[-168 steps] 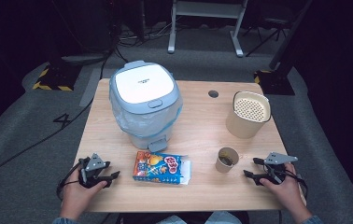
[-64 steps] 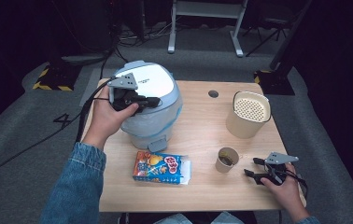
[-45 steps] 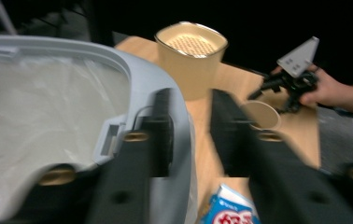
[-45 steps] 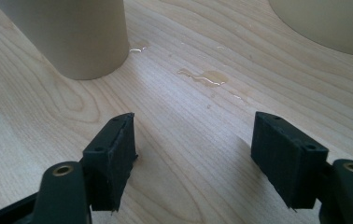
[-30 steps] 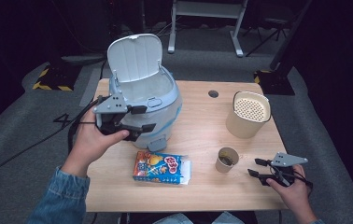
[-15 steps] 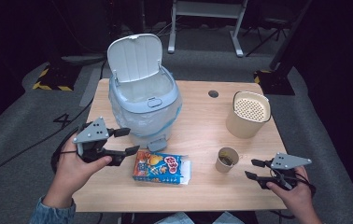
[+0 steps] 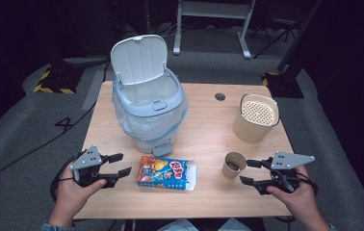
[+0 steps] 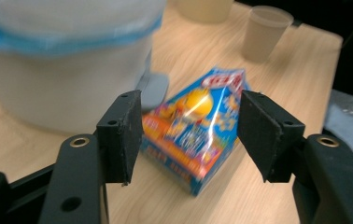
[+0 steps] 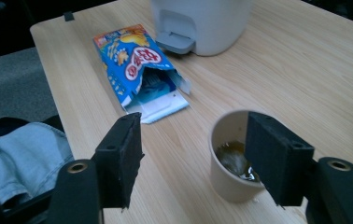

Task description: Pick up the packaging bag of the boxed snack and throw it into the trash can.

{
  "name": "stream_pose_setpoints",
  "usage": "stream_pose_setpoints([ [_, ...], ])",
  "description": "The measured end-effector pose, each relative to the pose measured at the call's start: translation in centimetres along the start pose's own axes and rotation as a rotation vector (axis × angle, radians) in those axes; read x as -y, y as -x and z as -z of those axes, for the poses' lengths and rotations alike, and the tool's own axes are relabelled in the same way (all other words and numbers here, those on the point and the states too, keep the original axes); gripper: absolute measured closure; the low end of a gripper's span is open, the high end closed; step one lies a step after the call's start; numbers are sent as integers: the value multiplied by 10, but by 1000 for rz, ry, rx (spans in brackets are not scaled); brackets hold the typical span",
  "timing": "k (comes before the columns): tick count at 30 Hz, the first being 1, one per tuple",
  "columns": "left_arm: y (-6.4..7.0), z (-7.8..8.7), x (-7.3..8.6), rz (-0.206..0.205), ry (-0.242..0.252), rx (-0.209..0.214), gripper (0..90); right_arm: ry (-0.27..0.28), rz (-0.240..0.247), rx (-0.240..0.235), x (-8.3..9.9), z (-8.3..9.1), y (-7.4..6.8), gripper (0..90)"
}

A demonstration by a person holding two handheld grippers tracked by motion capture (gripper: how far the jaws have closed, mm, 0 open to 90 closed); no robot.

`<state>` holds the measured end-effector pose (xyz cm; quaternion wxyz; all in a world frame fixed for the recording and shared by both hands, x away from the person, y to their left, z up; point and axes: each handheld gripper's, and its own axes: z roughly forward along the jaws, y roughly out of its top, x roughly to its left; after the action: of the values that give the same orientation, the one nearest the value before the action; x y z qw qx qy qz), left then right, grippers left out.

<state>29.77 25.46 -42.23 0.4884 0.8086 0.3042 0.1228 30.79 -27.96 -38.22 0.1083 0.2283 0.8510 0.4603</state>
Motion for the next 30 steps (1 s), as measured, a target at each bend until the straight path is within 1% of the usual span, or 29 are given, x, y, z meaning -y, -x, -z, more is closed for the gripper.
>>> stream_pose_setpoints([
  [2, -3, -3, 9, 6, -11, -9, 402, 1, 10, -14, -7, -6, -3, 352],
  [4, -6, -7, 18, 29, -22, -3, 399, 7, 19, -26, -14, -13, -5, 337],
  [5, -8, -9, 22, 18, -37, -5, 398, 5, 19, -30, -17, -18, -6, 329],
  [6, -9, -11, 26, 19, -48, -5, 397, 4, 16, -35, -20, -22, -7, 329],
  [7, -11, -14, 30, 12, -61, -4, 394, 7, 18, -39, -22, -26, -8, 329],
  [9, -13, -19, 37, 21, -78, 5, 390, 5, 18, -37, -27, -35, -10, 330],
  [11, -17, -25, 44, 28, -99, 16, 390, -15, 34, -42, -32, -43, -13, 340],
  [14, -21, -34, 54, 28, -156, 3, 390, -62, 55, -38, -38, -57, -16, 350],
  [16, -22, -39, 60, 21, -194, -7, 394, -64, 52, -47, -43, -66, -18, 353],
  [17, -22, -40, 62, 20, -210, -8, 392, -65, 54, -50, -45, -70, -19, 356],
  [18, -22, -42, 64, 7, -228, -14, 387, -68, 54, -50, -47, -74, -20, 358],
  [20, -22, -43, 66, -11, -247, -27, 360, -77, 58, -54, -51, -83, -21, 360],
  [21, -22, -43, 67, -25, -249, -32, 353, -82, 62, -55, -53, -88, -22, 361],
  [23, -23, -43, 67, -14, -245, -33, 353, -93, 66, -65, -56, -100, -24, 364],
  [24, -24, -43, 67, -20, -248, -34, 353, -97, 70, -67, -56, -104, -24, 365],
  [27, -24, -44, 67, -53, -258, -42, 334, -111, 76, -69, -58, -119, -26, 366],
  [30, -25, -46, 66, -64, -266, -45, 300, -117, 80, -76, -59, -133, -27, 365],
])
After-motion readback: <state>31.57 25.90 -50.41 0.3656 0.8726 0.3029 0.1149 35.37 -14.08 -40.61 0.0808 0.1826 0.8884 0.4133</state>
